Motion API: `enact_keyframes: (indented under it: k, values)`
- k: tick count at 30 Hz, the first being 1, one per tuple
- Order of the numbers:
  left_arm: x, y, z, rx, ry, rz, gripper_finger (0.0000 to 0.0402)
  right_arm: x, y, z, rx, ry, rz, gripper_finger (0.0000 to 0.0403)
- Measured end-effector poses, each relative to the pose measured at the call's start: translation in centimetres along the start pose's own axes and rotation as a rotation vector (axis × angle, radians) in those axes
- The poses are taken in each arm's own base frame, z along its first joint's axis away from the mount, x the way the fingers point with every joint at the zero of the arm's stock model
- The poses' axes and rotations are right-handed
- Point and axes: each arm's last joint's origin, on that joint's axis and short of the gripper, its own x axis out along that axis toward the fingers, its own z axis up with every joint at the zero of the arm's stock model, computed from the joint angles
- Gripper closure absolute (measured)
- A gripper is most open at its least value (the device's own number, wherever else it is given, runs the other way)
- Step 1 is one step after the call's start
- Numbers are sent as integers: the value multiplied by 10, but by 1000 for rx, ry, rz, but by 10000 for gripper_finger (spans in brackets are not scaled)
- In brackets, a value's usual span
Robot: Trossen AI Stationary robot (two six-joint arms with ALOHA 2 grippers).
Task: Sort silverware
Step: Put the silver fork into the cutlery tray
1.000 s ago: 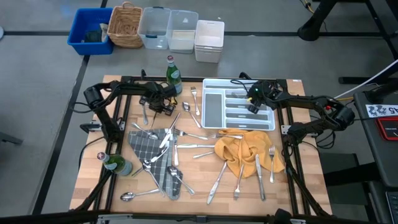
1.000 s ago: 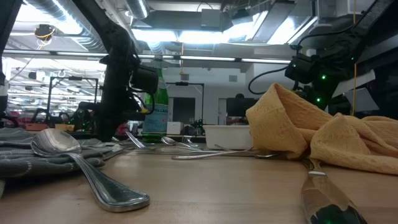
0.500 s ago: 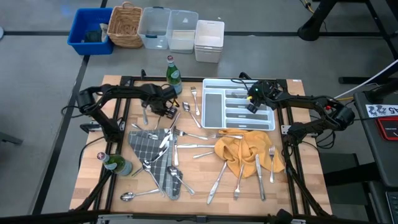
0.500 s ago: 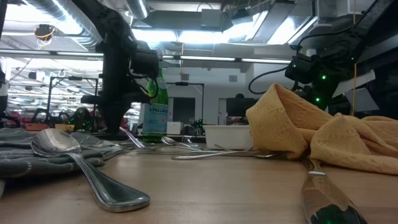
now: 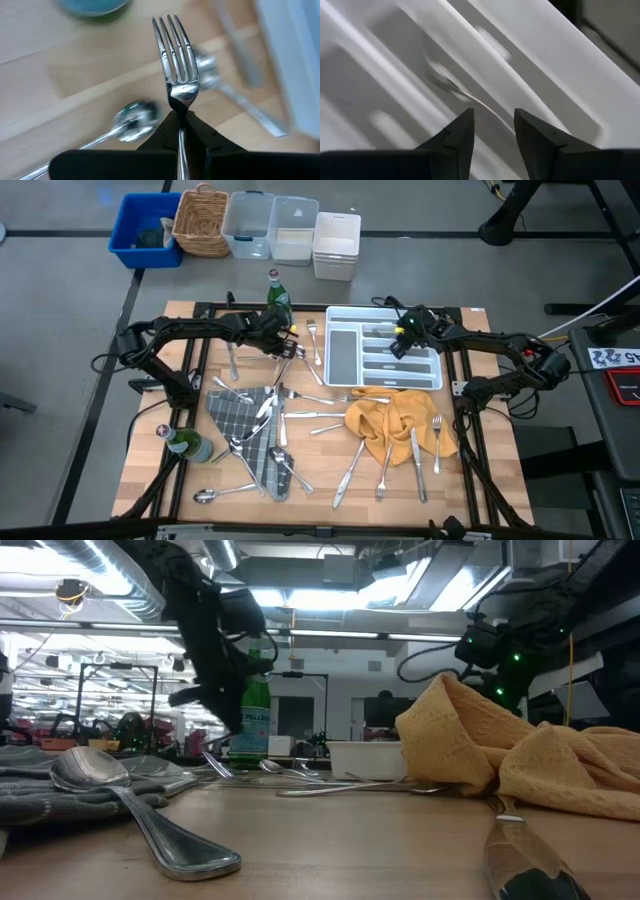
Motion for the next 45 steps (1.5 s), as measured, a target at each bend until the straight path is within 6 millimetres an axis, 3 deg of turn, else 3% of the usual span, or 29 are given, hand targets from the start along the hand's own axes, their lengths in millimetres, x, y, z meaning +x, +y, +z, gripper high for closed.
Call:
enact_keyframes:
  k: [9,16,25,35,45]
  values:
    - [-5,-28,15,-40,-194,-249,398,-19,4,49,253,-137,357,260]
    - [-21,-59,23,-28,-407,-491,398,-31,14,67,422,-132,643,260]
    - [-32,-81,17,23,-528,-587,398,-47,57,78,293,-221,858,260]
    - [-34,-88,9,24,-542,-576,397,-73,108,85,227,-449,785,260]
    - [-35,-92,5,-2,-557,-570,397,-89,140,77,249,-500,717,260]
